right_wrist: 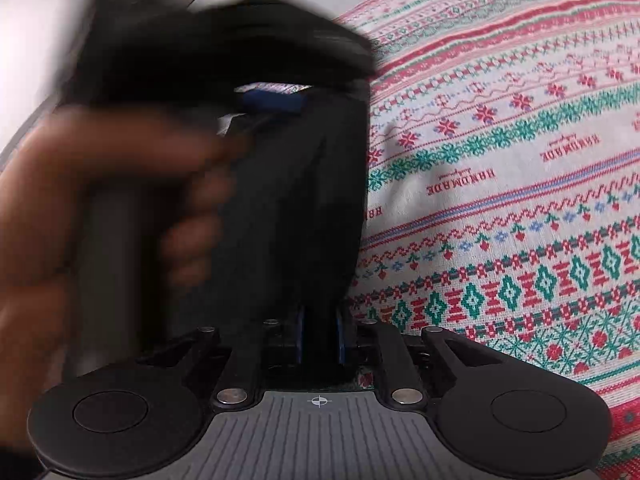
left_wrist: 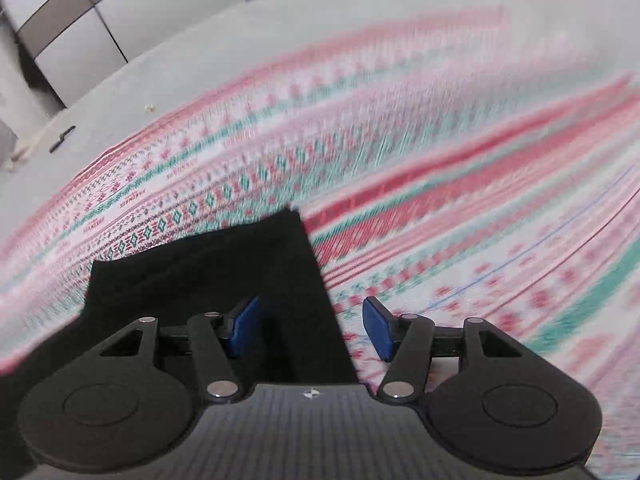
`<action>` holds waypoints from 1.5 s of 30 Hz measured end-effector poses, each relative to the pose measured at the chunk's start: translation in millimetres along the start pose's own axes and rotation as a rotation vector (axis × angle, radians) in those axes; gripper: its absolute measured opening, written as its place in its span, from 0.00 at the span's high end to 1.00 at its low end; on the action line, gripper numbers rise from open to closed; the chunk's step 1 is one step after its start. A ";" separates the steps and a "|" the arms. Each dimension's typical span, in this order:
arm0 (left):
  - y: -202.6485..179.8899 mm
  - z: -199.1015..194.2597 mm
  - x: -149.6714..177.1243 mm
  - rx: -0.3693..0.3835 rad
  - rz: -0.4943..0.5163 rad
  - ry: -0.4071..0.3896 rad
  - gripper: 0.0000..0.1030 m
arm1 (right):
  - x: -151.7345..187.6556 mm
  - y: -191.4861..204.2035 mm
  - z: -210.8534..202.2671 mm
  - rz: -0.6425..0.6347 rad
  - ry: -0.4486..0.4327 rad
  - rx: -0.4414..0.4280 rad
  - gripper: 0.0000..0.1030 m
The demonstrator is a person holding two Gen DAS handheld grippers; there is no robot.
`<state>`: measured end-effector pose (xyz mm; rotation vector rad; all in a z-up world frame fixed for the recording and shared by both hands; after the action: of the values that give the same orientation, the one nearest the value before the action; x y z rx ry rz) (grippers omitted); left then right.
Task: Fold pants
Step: 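Grip the trousers with the left tool while the right tool lifts its end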
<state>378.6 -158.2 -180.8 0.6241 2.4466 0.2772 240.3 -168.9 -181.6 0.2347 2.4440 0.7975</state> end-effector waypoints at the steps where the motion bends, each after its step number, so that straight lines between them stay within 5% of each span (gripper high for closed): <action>1: 2.7 4.6 -2.0 -0.031 0.006 -0.005 0.17 | -0.3 0.0 0.0 0.001 0.001 -0.001 0.86; 3: 7.7 8.1 -4.1 -0.050 -0.006 -0.002 0.26 | -1.6 0.2 0.9 -0.005 0.003 0.000 0.86; 5: 11.0 8.7 -1.3 -0.006 -0.028 0.008 0.61 | -2.3 -0.9 0.5 0.001 0.006 -0.006 0.87; 7: 10.9 7.6 -0.3 -0.020 -0.001 -0.004 0.67 | -3.1 0.1 -2.0 -0.005 0.004 -0.007 0.88; 17: 29.3 -12.6 -31.8 0.168 -0.291 -0.071 0.69 | -17.8 1.2 -45.1 -0.013 -0.054 -0.065 0.93; 22: 9.9 -43.8 -51.3 0.246 -0.359 -0.122 0.69 | -22.8 -6.9 -80.8 -0.040 -0.095 -0.071 0.94; 30: -68.5 -87.1 -89.5 0.373 -0.499 -0.172 0.68 | -31.5 -69.7 -164.6 -0.063 -0.234 0.035 0.94; 34: -98.3 -70.1 -81.1 0.377 -0.448 -0.140 0.68 | -23.5 -118.8 -180.4 -0.021 -0.190 0.147 0.91; 38: -82.0 -50.7 -71.9 0.416 -0.486 -0.116 0.68 | -15.2 -123.2 -173.2 -0.008 -0.158 0.181 0.83; 41: -74.2 -52.8 -72.6 0.407 -0.474 -0.119 0.68 | -15.5 -128.9 -173.2 -0.025 -0.152 0.219 0.51; 45: -69.0 -63.1 -74.5 0.421 -0.464 -0.139 0.68 | -17.8 -132.4 -160.1 -0.009 -0.124 0.226 0.48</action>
<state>368.8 -258.2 -116.0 0.2139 2.4400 -0.4600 167.0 -360.4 -144.1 0.3470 2.4137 0.4872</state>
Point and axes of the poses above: each gripper's, at about its wrist camera, not at the fingertips, and z roughly the way its jaws point, y to its left, x to its underside, the point moved 5 cm from there along z, roughly the way its jaws point
